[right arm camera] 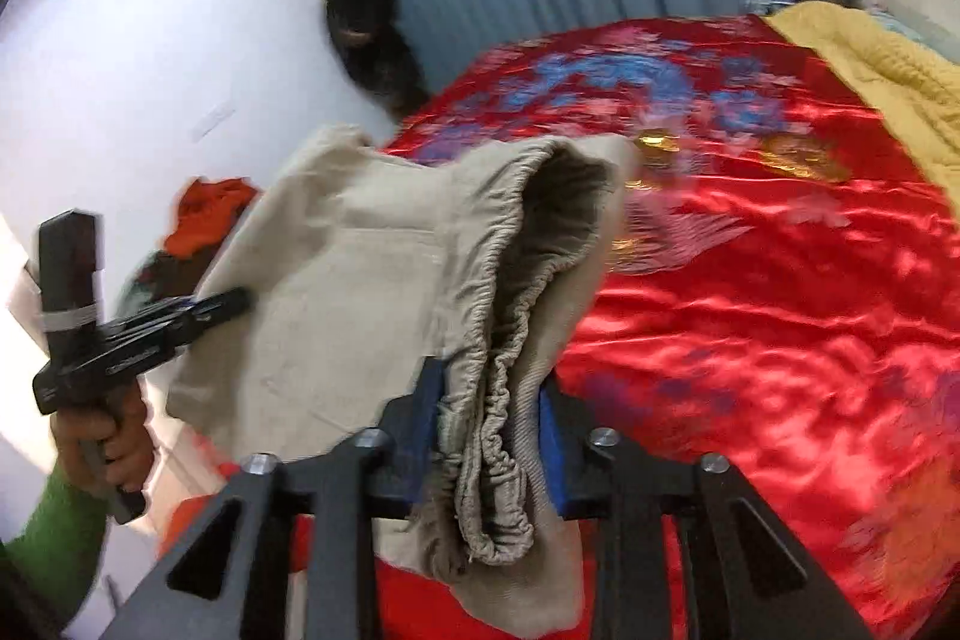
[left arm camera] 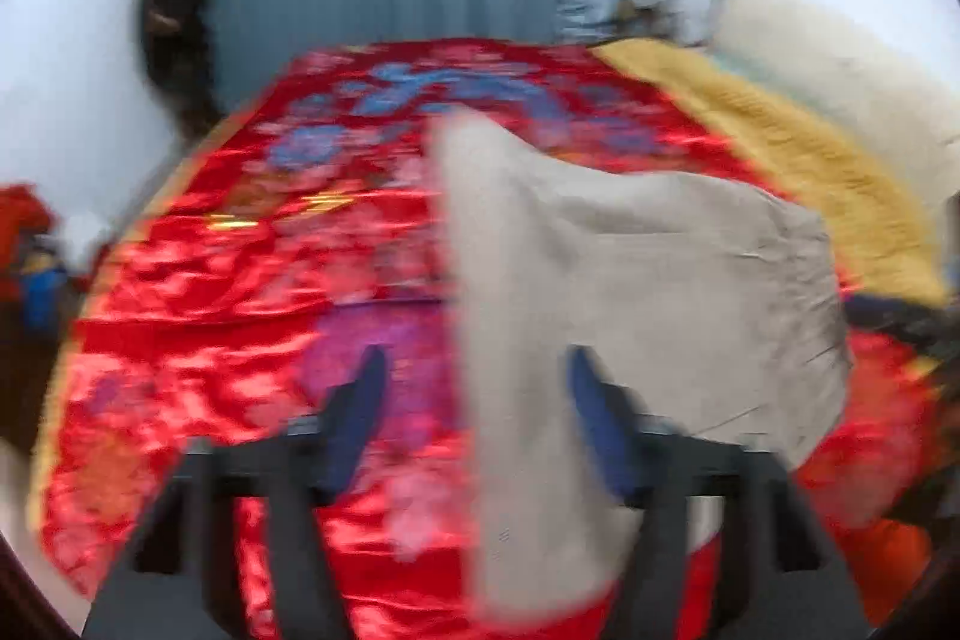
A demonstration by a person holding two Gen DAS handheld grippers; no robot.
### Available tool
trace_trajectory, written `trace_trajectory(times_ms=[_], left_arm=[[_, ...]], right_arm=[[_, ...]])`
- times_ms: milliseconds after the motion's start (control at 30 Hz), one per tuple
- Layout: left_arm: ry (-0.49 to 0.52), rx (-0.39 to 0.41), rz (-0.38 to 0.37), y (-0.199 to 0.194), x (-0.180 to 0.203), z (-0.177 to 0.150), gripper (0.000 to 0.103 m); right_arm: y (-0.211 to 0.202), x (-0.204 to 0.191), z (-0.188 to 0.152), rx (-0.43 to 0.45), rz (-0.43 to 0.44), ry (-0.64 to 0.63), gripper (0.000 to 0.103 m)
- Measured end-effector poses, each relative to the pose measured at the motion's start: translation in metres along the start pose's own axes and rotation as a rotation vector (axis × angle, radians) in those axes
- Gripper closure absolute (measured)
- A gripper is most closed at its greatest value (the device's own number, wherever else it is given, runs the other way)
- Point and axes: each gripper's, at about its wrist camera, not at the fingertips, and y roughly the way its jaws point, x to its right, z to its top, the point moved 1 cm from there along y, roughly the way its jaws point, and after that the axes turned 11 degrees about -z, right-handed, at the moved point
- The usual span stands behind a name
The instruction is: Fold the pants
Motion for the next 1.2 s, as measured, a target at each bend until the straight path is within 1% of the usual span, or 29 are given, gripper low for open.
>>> trace_trajectory(times_ms=[33, 67, 100, 133, 167, 200, 233, 333, 367, 433, 500, 533, 600, 700, 767, 833, 900, 1033, 1133, 1200], left_arm=[[0.014, 0.005, 0.033, -0.001, -0.001, -0.013, 0.029], [0.039, 0.010, 0.039, -0.005, -0.002, -0.031, 0.025], [0.053, 0.014, 0.047, -0.009, -0.002, -0.044, 0.015], [0.066, 0.021, 0.070, -0.014, -0.001, -0.058, 0.008], [0.085, 0.035, 0.108, -0.022, 0.001, -0.078, 0.007], [0.097, 0.038, 0.125, -0.027, 0.003, -0.089, 0.007], [0.112, 0.029, 0.138, -0.033, 0.007, -0.104, 0.007], [0.109, 0.007, 0.157, -0.051, 0.022, -0.128, 0.007], [0.098, 0.001, 0.154, -0.056, 0.025, -0.131, 0.006], [0.069, -0.003, 0.146, -0.069, 0.033, -0.130, 0.004], [0.048, 0.016, 0.119, -0.083, 0.043, -0.128, 0.004], [0.035, 0.022, 0.103, -0.091, 0.047, -0.126, 0.003], [0.002, 0.024, 0.095, -0.103, 0.055, -0.123, 0.003], [-0.030, 0.020, 0.080, -0.118, 0.061, -0.122, 0.003], [-0.046, -0.009, 0.064, -0.123, 0.064, -0.125, 0.002], [-0.066, -0.024, 0.051, -0.124, 0.065, -0.130, 0.001], [-0.066, -0.047, 0.036, -0.123, 0.068, -0.135, 0.000], [-0.040, -0.053, 0.071, -0.122, 0.072, -0.142, 0.000], [-0.061, -0.068, 0.067, -0.119, 0.069, -0.144, 0.000], [-0.067, -0.077, 0.081, -0.118, 0.067, -0.146, 0.000]], right_arm=[[0.003, 0.015, -0.002, -0.010, -0.065, 0.019, 0.031], [0.002, 0.031, -0.009, -0.018, -0.124, 0.036, 0.031], [-0.003, 0.047, -0.019, -0.017, -0.173, 0.050, 0.030], [-0.009, 0.059, -0.029, -0.010, -0.207, 0.058, 0.021], [-0.019, 0.072, -0.045, -0.003, -0.251, 0.065, 0.013], [-0.023, 0.078, -0.054, -0.001, -0.274, 0.067, 0.003], [-0.031, 0.084, -0.067, 0.004, -0.303, 0.067, 0.002], [-0.052, 0.087, -0.106, -0.007, -0.365, 0.053, 0.002], [-0.058, 0.084, -0.114, -0.004, -0.371, 0.047, 0.002], [-0.073, 0.066, -0.130, 0.016, -0.371, 0.026, 0.001], [-0.085, 0.048, -0.142, 0.043, -0.352, 0.011, 0.001], [-0.093, 0.035, -0.145, 0.060, -0.334, 0.005, 0.001], [-0.103, 0.012, -0.150, 0.079, -0.317, -0.014, 0.001], [-0.114, -0.019, -0.158, 0.102, -0.325, -0.034, 0.001], [-0.119, -0.033, -0.163, 0.096, -0.296, -0.015, 0.001], [-0.119, -0.044, -0.169, 0.066, -0.264, 0.016, 0.001], [-0.120, -0.054, -0.174, 0.051, -0.265, 0.019, 0.001], [-0.122, -0.072, -0.185, 0.048, -0.258, -0.020, 0.001], [-0.120, -0.077, -0.189, 0.040, -0.272, -0.039, 0.001], [-0.118, -0.079, -0.191, 0.032, -0.279, -0.043, 0.001]])
